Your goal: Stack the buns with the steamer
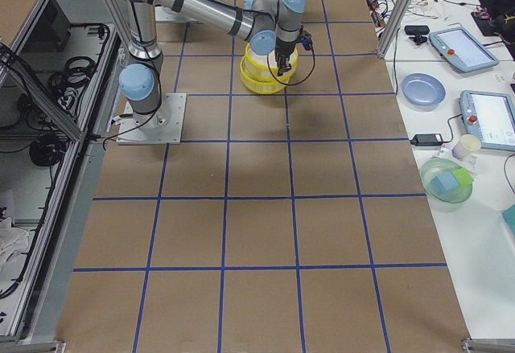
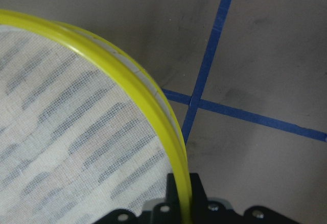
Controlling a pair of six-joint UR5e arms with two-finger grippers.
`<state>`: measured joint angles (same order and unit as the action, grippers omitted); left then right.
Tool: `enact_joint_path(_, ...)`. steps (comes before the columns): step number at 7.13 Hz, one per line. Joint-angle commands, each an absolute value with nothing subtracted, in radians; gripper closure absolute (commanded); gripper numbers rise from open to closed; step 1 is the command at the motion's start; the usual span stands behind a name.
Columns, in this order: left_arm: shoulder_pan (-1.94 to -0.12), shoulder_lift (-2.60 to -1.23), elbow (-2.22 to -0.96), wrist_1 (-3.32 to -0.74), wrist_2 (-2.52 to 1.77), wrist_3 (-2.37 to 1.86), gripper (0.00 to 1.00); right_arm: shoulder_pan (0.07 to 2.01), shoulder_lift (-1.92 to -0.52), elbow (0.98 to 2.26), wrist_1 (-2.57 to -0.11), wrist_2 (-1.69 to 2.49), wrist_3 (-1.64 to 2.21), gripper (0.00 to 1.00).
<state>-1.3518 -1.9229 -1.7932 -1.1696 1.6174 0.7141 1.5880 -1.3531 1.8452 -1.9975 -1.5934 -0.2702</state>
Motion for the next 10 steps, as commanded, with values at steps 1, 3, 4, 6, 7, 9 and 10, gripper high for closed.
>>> enact_joint_path(1, -1.351, -1.965, -1.809, -1.157, 1.612, 0.733, 0.01, 1.589, -1.368, 1.865, -1.990, -1.597, -0.316, 1.00)
enact_joint_path(3, -1.351, -1.999, -1.804, -1.126, 1.612, 0.735, 0.18, 1.589, -1.364, 1.867, -1.993, -1.595, -0.321, 1.00)
enact_joint_path(4, -1.351, -2.003, -1.799, -1.127, 1.617, 0.735, 0.63, 1.589, -1.361, 1.867, -1.994, -1.595, -0.327, 1.00)
enact_joint_path(6, -1.351, -1.997, -1.793, -1.126, 1.615, 0.724, 1.00, 1.589, -1.351, 1.867, -1.999, -1.595, -0.318, 1.00)
enact_joint_path(7, -1.351, -1.988, -1.781, -1.127, 1.612, 0.723, 1.00, 1.589, -1.351, 1.867, -1.996, -1.598, -0.318, 1.00)
enact_joint_path(9, -1.377, -1.939, -1.683, -1.249, 1.597, 0.511, 1.00, 1.589, -1.351, 1.868, -1.990, -1.621, -0.314, 1.00)
enact_joint_path(10, -1.400, -1.901, -1.617, -1.355, 1.522, 0.405, 1.00, 1.589, -1.347, 1.867, -1.990, -1.626, -0.316, 1.00)
